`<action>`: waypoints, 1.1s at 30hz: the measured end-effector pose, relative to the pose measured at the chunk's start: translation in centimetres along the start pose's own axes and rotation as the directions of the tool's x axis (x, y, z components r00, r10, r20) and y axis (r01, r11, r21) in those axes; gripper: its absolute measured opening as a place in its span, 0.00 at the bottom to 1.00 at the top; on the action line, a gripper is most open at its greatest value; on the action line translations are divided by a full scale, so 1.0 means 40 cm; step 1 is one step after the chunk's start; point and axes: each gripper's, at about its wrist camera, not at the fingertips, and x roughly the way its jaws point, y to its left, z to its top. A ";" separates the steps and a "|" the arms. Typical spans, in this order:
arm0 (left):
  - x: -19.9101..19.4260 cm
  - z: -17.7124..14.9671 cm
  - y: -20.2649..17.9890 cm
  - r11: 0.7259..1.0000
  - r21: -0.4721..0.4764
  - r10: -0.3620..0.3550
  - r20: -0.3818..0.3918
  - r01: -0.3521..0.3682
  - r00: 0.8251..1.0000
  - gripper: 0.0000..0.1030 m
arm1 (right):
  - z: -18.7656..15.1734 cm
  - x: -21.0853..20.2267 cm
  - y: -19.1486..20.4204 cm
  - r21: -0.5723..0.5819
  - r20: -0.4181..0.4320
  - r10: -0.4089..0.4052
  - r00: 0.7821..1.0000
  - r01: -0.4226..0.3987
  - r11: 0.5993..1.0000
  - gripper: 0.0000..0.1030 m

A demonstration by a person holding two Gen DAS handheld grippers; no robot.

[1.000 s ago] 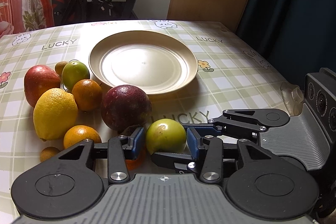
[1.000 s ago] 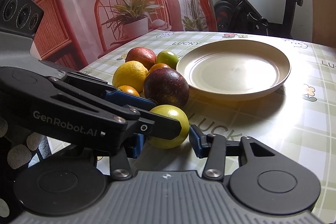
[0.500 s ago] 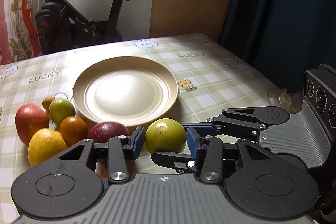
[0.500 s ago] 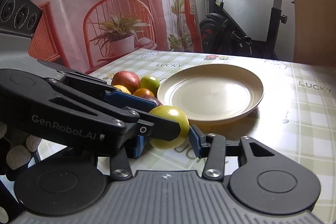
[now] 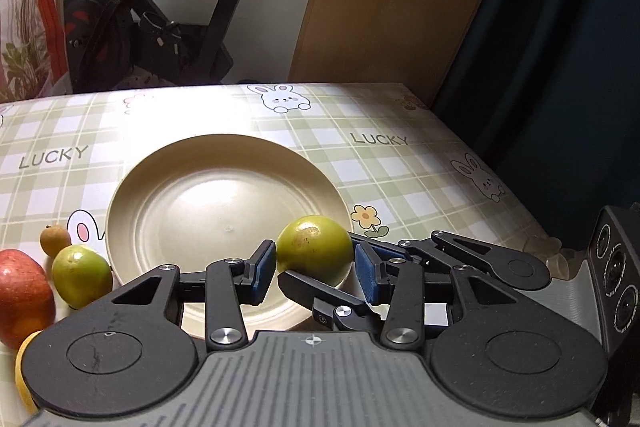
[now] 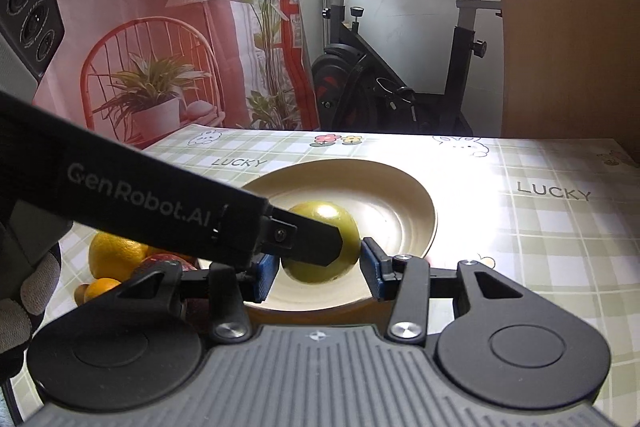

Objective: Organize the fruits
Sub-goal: 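Carry the green fruit onto the plate with both grippers and open them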

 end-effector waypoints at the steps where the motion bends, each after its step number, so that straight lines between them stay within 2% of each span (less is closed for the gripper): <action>1: 0.009 0.002 0.001 1.000 -0.003 -0.001 -0.006 0.001 1.000 0.45 | -0.004 0.003 -0.002 0.003 -0.003 -0.007 1.000 0.007 1.000 0.45; 9: 0.056 -0.001 0.002 1.000 0.012 -0.004 -0.038 0.005 0.999 0.44 | -0.020 0.014 0.003 0.017 0.021 -0.097 0.995 0.096 0.995 0.45; 20: 0.085 -0.010 0.011 1.000 -0.002 -0.019 -0.062 0.019 0.998 0.44 | -0.019 0.023 0.019 -0.007 -0.004 -0.135 0.991 0.135 0.991 0.45; 27: 0.047 -0.010 0.023 0.999 -0.021 -0.028 -0.020 0.028 0.999 0.45 | -0.028 0.002 0.018 0.002 0.046 -0.133 0.990 0.133 0.991 0.45; 30: -0.001 -0.007 0.028 1.000 -0.025 -0.018 0.035 0.018 0.999 0.45 | -0.045 -0.042 0.027 0.022 0.110 -0.159 0.981 0.157 0.987 0.46; 33: -0.062 -0.008 0.043 0.999 -0.040 0.000 0.094 0.004 0.996 0.46 | -0.057 -0.068 0.048 0.000 0.130 -0.159 0.979 0.160 0.987 0.46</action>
